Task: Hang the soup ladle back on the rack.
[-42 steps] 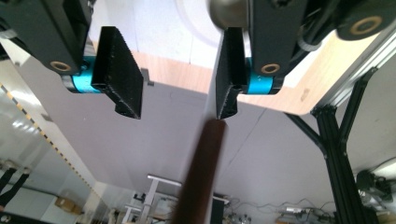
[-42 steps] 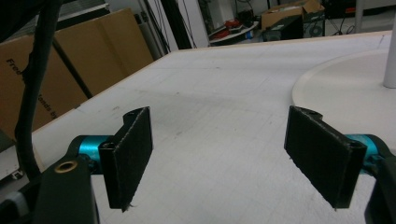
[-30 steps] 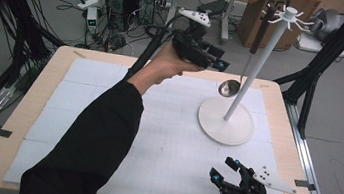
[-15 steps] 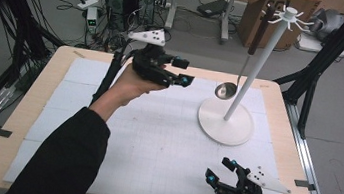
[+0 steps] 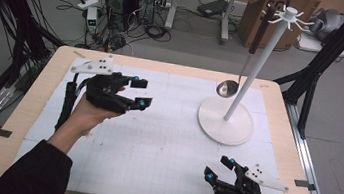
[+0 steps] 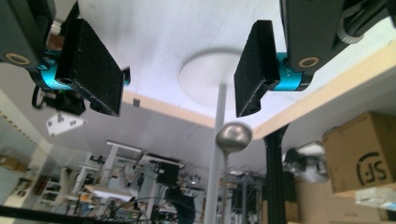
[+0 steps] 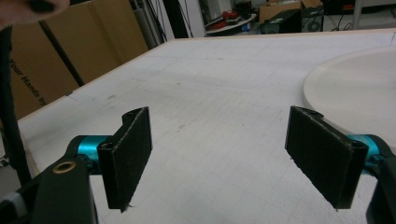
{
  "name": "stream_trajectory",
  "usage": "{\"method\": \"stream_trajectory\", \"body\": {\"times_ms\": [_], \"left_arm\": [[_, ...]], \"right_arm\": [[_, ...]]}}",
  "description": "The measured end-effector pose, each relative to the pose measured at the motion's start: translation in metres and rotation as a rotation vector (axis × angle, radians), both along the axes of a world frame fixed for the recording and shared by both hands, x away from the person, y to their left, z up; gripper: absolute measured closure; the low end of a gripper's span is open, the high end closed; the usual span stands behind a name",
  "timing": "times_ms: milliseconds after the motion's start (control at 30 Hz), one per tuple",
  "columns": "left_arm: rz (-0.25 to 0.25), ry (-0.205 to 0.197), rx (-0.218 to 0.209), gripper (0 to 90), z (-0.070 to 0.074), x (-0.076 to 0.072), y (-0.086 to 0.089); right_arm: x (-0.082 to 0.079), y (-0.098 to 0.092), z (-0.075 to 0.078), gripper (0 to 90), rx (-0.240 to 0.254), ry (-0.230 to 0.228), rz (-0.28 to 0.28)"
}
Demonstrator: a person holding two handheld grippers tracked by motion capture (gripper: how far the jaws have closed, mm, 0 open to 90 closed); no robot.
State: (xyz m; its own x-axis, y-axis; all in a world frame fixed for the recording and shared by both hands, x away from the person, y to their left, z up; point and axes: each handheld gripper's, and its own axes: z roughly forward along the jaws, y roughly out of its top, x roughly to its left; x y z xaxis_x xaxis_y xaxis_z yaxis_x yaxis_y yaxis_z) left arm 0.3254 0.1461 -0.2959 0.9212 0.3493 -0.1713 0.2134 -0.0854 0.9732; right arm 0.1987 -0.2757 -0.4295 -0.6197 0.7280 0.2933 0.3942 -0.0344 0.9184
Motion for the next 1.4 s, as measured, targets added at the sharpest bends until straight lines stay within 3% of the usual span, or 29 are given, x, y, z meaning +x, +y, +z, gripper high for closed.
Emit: {"method": "stream_trajectory", "body": {"times_ms": [33, 167, 300, 467, 800, 933, 967, 1167, 1400], "left_arm": [[0.007, 0.002, -0.022, 33.3, -0.003, -0.003, 0.006], [0.031, 0.004, -0.042, 33.3, -0.015, -0.016, 0.022], [0.052, -0.007, -0.013, 33.1, -0.027, -0.028, 0.033], [0.065, -0.02, -0.03, 33.2, -0.038, -0.042, 0.042], [0.1, -0.044, -0.016, 31.2, -0.061, -0.067, 0.054], [0.144, -0.065, 0.014, 29.5, -0.075, -0.074, 0.061], [0.156, -0.072, 0.013, 29.0, -0.078, -0.076, 0.063], [0.224, -0.088, 0.003, 27.2, -0.096, -0.086, 0.073], [0.255, -0.089, -0.008, 27.1, -0.108, -0.091, 0.077]], "right_arm": [[0.0, 0.0, 0.0, 22.2, 0.001, -0.001, -0.001], [0.001, 0.002, 0.001, 22.3, 0.009, 0.004, -0.01], [0.001, 0.005, 0.003, 22.2, 0.011, 0.0, -0.017], [0.0, 0.008, 0.004, 22.2, 0.006, -0.004, -0.034], [0.004, 0.008, 0.006, 22.2, -0.01, -0.038, -0.093], [0.004, 0.01, 0.008, 21.0, -0.025, -0.058, -0.102], [0.004, 0.01, 0.008, 20.9, -0.037, -0.078, -0.099], [0.002, 0.015, 0.01, 20.9, -0.053, -0.089, -0.097], [0.001, 0.023, 0.01, 21.0, -0.066, -0.1, -0.084]]}}
